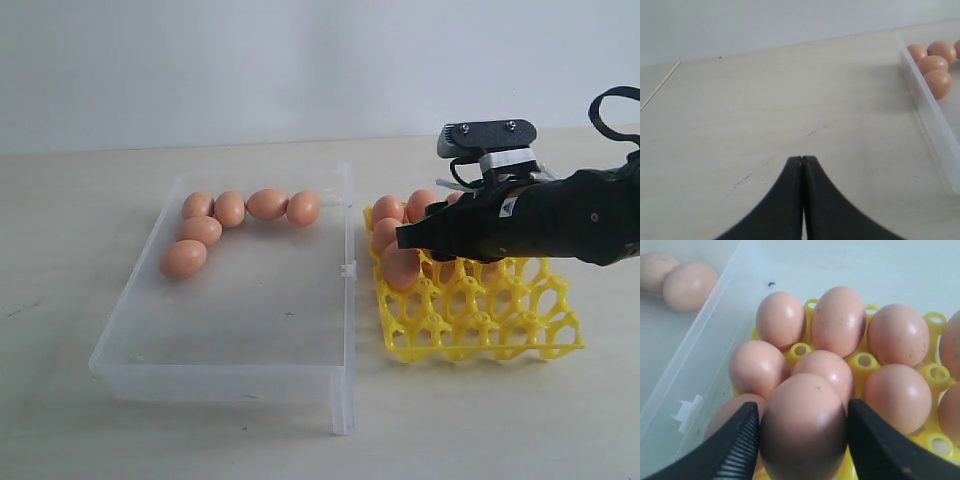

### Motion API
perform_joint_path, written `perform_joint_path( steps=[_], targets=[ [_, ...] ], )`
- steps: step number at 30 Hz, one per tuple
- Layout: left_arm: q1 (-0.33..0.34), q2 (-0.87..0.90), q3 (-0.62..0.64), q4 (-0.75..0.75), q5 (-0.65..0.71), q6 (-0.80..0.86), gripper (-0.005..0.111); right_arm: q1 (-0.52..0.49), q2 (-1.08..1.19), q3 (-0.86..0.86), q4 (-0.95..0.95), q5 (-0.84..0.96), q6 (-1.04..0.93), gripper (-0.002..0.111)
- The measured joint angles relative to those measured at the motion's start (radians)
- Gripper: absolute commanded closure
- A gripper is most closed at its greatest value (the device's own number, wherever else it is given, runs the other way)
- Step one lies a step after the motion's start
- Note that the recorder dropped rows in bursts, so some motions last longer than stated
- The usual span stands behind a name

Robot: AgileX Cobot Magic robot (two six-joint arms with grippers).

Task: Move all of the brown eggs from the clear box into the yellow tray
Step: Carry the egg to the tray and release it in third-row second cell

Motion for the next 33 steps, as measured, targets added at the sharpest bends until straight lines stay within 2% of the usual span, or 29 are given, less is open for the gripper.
perform_joint_path(
  steps=[8, 10, 12, 14, 15, 27, 33],
  targets=[
    [0.000, 0.000, 0.000, 0.000, 0.000, 0.000, 0.107, 0.000, 0.037, 0.000, -0.013, 0.020, -0.002, 0.106],
    [0.000, 0.000, 0.000, 0.000, 0.000, 0.000, 0.107, 0.000, 0.039, 0.000, -0.015, 0.020, -0.002, 0.096],
    [0.000, 0.000, 0.000, 0.000, 0.000, 0.000, 0.107, 0.000, 0.039, 0.000, -0.015, 0.020, -0.002, 0.070],
    [0.000, 0.000, 0.000, 0.000, 0.000, 0.000, 0.107, 0.000, 0.039, 0.000, -0.015, 0.024, 0.000, 0.050],
    [0.000, 0.000, 0.000, 0.000, 0.000, 0.000, 0.107, 0.000, 0.039, 0.000, -0.015, 0.026, 0.000, 0.048],
    [0.000, 0.000, 0.000, 0.000, 0.000, 0.000, 0.107, 0.000, -0.029, 0.000, -0.005, 0.035, 0.002, 0.049],
    [0.000, 0.000, 0.000, 0.000, 0.000, 0.000, 0.107, 0.000, -0.084, -0.063, 0.006, 0.098, 0.004, 0.049]
  ],
)
